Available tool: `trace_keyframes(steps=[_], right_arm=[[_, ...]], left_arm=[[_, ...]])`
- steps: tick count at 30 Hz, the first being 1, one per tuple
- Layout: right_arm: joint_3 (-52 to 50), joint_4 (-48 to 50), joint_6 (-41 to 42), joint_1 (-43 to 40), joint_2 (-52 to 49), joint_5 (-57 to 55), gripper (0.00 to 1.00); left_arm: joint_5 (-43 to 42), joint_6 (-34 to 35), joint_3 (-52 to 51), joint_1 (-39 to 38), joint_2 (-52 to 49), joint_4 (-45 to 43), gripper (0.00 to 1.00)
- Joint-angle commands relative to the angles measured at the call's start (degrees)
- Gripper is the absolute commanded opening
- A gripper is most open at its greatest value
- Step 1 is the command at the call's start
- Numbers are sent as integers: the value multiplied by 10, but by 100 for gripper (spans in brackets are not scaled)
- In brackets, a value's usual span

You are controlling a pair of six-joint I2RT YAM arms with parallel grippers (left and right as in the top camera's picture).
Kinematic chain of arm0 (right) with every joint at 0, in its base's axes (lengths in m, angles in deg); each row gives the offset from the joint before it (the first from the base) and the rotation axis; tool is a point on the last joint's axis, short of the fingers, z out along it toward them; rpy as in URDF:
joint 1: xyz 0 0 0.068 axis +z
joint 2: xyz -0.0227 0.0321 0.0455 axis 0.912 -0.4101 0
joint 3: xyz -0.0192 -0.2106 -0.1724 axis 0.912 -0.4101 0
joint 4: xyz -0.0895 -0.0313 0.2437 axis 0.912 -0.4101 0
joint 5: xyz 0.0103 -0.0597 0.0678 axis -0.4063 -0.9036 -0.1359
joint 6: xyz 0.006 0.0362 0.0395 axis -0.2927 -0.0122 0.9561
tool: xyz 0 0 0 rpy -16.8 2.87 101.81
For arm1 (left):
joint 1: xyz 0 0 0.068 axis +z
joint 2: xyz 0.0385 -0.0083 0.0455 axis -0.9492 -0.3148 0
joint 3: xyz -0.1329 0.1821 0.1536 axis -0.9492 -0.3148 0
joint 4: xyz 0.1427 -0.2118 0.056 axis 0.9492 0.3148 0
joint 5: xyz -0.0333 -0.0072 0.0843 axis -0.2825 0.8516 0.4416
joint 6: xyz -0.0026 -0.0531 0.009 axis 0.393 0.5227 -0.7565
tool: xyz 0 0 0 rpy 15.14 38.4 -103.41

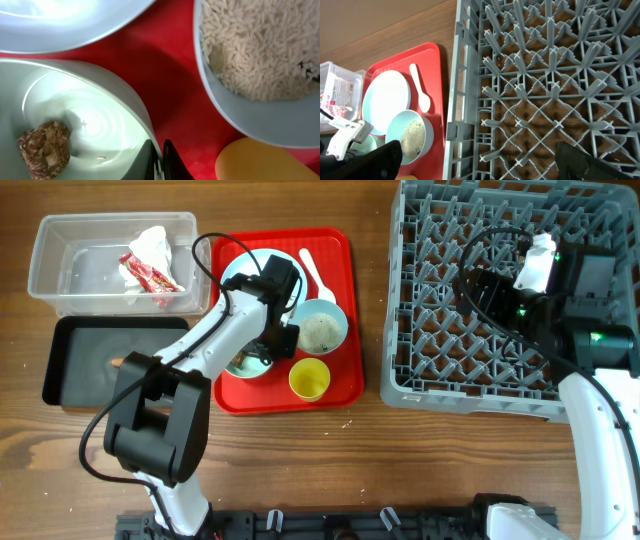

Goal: Sort waste into correct bins and load items into the dishwasher rack
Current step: 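Grasp the rim of the green bowl with the left gripper, then tip the green bowl over the black tray to empty the scrap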

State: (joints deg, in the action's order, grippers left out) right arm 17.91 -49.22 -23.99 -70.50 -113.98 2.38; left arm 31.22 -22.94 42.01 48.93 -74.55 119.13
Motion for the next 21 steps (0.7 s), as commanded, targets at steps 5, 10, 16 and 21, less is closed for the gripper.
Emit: trace_keyframes(steps=[5, 10, 16, 21], right_arm=[[5, 2, 6, 0, -5, -1, 100], [5, -1, 6, 0, -5, -1, 100], [5, -3, 6, 0, -5, -1, 100], [5, -7, 6, 0, -5, -1, 100]], left_arm=[[-73, 49, 131, 27, 31, 92, 4], [-101, 42, 155, 129, 62, 138, 4], [-373, -141, 132, 331, 61, 148, 4], [-646, -344, 50, 486, 60, 140, 4]])
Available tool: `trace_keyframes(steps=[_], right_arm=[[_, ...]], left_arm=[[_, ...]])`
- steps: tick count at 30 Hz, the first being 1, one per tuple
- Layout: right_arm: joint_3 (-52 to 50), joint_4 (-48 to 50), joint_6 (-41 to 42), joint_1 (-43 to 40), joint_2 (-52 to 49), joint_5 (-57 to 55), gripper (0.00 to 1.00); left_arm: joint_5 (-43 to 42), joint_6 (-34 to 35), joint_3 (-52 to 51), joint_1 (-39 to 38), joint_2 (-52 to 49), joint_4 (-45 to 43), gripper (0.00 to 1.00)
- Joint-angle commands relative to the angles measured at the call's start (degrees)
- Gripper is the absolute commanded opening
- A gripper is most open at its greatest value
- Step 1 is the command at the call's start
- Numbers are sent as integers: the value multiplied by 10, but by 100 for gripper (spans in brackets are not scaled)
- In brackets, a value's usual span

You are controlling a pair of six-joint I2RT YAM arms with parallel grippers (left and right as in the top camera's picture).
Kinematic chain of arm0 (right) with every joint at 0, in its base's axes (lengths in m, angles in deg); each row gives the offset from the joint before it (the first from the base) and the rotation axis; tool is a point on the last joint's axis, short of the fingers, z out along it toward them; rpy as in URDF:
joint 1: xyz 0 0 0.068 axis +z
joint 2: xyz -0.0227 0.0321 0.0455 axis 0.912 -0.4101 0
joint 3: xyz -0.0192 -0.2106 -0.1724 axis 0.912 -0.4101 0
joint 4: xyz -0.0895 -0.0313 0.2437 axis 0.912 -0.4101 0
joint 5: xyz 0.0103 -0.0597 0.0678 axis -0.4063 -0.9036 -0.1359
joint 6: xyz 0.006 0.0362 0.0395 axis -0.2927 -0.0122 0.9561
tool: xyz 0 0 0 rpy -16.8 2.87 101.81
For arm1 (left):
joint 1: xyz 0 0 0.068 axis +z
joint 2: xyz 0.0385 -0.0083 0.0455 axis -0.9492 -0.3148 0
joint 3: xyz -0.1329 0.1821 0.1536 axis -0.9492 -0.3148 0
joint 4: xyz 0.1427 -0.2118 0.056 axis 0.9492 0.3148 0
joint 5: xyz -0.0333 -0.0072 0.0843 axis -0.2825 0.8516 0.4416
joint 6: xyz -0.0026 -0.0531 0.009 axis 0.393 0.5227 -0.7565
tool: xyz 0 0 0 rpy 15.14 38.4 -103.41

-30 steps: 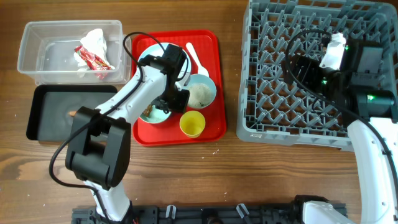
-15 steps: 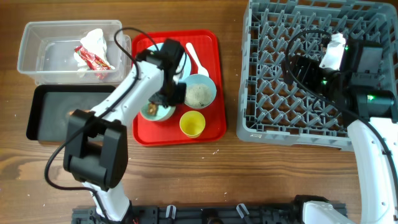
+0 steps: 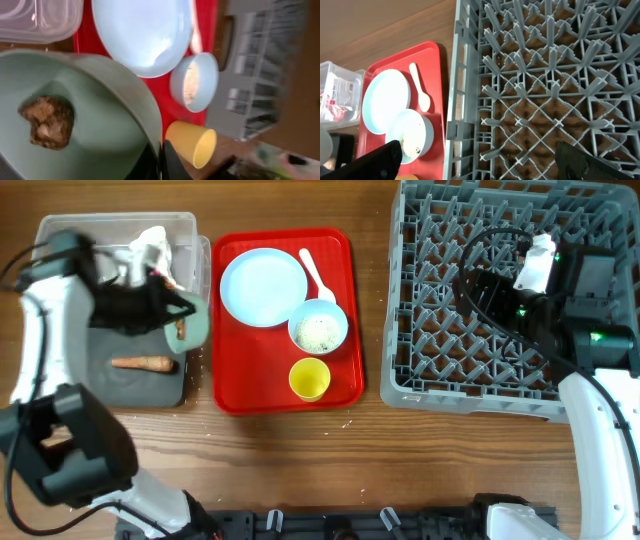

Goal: Sort waste into correct bins and load items into the dishwasher rack
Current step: 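Tip the green bowl over the black tray to empty the scrap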

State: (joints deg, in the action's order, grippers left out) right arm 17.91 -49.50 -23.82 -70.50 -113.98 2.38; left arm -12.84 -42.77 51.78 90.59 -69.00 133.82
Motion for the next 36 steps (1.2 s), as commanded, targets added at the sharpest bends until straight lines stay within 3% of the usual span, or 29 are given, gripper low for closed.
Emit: trace_keyframes(steps=[1, 9, 12, 15, 19, 23, 26, 32, 36], right_arm=[[5, -5, 4, 0, -5, -1, 100], [5, -4, 5, 0, -5, -1, 100], [5, -4, 5, 0, -5, -1, 100], [5, -4, 5, 0, -5, -1, 100], [5, -4, 5, 0, -5, -1, 100], [5, -6, 5, 0, -5, -1, 100], [5, -7, 5, 0, -5, -1, 100], [5, -4, 5, 0, -5, -1, 100], [5, -4, 16, 0, -5, -1, 100]], left_arm=[[-228, -158, -66, 96, 4, -11, 4], [-361, -163, -142, 239, 4, -31, 4], [-443, -161, -142, 263, 4, -31, 4], [-450, -121, -142, 264, 4, -35, 4], [-450, -7, -142, 264, 4, -37, 4], [-450, 168, -142, 264, 4, -42, 4], [-450, 221, -142, 264, 4, -42, 4], [-438, 135, -142, 204, 11, -59, 4], [-291, 122, -142, 63, 30, -84, 4]])
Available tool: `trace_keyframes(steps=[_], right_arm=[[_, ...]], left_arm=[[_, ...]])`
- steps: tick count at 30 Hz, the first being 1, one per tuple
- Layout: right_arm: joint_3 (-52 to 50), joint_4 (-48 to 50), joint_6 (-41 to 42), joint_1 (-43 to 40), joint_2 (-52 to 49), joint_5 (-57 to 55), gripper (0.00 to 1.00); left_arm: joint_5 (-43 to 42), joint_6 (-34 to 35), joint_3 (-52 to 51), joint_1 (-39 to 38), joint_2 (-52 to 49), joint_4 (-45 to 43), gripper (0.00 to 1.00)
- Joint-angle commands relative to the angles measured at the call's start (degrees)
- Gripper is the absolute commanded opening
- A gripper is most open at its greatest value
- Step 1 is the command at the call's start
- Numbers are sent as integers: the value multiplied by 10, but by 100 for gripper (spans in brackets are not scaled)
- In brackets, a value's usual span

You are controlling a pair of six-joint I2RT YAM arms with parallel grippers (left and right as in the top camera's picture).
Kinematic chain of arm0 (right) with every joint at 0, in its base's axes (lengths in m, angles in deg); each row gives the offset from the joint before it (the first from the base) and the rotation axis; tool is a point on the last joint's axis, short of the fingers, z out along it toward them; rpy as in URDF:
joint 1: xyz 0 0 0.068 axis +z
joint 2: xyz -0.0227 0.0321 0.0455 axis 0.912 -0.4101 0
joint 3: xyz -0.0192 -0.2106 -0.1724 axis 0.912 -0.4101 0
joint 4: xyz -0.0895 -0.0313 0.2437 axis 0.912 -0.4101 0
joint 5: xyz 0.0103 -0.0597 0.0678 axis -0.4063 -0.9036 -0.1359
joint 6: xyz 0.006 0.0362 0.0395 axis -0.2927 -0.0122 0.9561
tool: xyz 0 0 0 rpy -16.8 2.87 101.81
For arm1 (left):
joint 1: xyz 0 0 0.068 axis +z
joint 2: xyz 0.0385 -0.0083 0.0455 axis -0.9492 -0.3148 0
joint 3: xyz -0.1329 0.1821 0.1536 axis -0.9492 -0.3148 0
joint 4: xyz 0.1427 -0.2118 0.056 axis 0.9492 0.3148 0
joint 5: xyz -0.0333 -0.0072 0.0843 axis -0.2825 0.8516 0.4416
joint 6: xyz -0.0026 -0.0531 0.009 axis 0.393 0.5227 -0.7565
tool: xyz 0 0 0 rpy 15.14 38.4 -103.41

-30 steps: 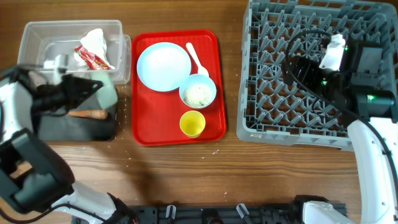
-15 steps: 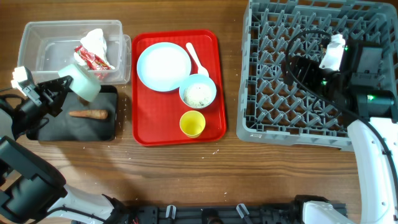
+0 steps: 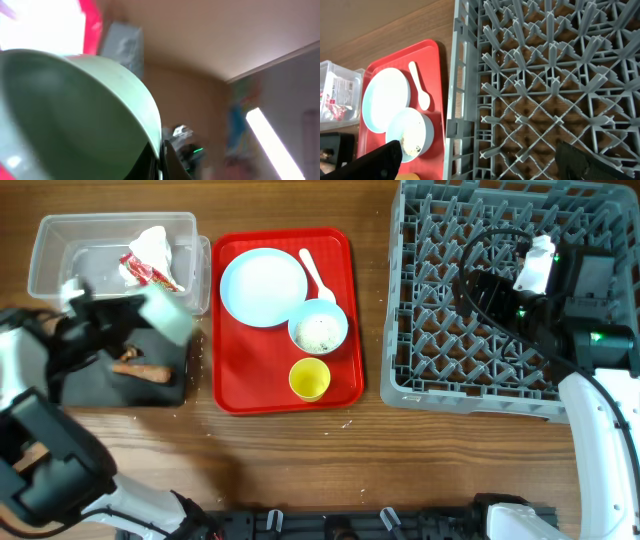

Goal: Sort waste into correct bins and load items into the dishwasher rack

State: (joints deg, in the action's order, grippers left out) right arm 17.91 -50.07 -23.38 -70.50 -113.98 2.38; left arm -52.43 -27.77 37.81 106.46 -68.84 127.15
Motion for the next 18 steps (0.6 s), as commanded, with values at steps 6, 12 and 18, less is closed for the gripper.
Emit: trace_keyframes(steps=[6, 12, 18], right_arm=[[5, 1, 11, 0, -5, -1, 99], [5, 0, 11, 0, -5, -1, 100], [5, -1, 10, 0, -5, -1, 100]], left_arm=[[536, 104, -2, -327, 28, -82, 4], [836, 156, -3, -483, 28, -85, 4], [857, 156, 0, -561, 27, -89, 50]])
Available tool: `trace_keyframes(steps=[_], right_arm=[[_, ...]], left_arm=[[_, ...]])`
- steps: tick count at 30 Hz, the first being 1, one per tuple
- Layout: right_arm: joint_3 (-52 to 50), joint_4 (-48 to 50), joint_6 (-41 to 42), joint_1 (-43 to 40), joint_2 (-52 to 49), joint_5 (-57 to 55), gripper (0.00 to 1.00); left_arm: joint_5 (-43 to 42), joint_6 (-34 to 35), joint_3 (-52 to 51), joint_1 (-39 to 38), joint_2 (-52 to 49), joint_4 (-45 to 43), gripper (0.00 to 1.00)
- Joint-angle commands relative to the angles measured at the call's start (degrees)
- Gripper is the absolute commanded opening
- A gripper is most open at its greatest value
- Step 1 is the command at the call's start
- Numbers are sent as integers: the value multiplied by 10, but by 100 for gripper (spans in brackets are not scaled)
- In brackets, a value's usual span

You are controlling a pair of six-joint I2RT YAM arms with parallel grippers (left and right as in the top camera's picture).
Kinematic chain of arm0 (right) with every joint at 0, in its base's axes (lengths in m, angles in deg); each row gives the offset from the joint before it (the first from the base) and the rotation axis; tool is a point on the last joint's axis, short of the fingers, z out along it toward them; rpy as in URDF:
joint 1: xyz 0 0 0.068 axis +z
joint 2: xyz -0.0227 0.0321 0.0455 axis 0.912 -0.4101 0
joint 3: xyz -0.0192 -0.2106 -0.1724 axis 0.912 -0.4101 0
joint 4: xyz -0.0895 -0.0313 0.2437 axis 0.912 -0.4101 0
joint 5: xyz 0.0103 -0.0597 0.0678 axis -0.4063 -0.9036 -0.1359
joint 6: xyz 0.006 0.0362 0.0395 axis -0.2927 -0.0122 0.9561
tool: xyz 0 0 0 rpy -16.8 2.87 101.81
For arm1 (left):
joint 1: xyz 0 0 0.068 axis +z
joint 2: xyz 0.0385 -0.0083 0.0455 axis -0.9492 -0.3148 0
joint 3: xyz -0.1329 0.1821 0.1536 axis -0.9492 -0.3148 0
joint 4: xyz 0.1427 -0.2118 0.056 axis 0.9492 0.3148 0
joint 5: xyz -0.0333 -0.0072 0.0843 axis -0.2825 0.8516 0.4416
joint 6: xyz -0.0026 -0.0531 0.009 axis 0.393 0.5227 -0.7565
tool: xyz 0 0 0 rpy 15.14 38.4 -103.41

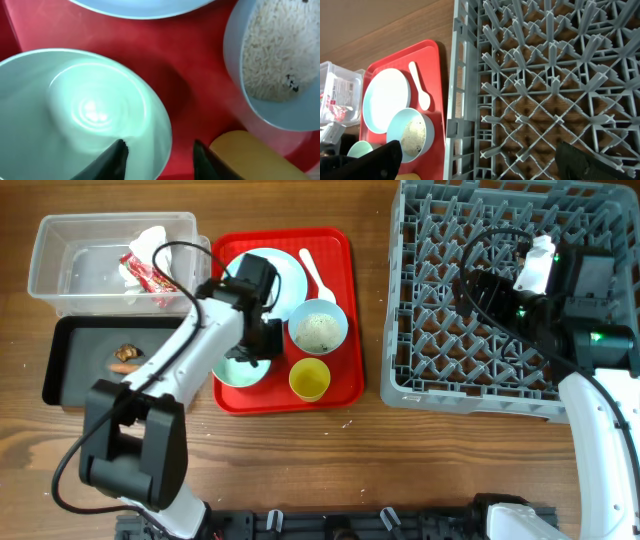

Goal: Sort waste into correct bins and load items into the dishwasher rack

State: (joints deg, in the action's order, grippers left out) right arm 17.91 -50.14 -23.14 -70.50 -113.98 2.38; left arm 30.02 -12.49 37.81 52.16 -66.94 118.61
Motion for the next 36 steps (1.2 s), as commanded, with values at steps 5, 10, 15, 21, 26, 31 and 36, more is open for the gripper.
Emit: trace_keyframes(steps=[5, 10, 15, 21, 26, 31, 36], right_arm=[[5, 0, 8, 0, -5, -1, 100], [5, 0, 8, 0, -5, -1, 100], [5, 0, 8, 0, -5, -1, 100], [5, -1, 9, 0, -5, -1, 100], [5, 0, 9, 0, -5, -1, 100], [5, -1, 9, 0, -5, -1, 100], [5, 0, 9, 0, -5, -1, 100]], left_arm=[[32, -4, 89, -26, 9, 1, 55], [19, -98, 137, -63, 3, -88, 74], [19, -198, 137, -138, -50, -98, 77], [24, -283, 137, -203, -95, -116, 68], [26, -266, 137, -200, -126, -115, 52], [27, -258, 137, -200, -140, -115, 42], [71, -194, 137, -197, -148, -115, 21]])
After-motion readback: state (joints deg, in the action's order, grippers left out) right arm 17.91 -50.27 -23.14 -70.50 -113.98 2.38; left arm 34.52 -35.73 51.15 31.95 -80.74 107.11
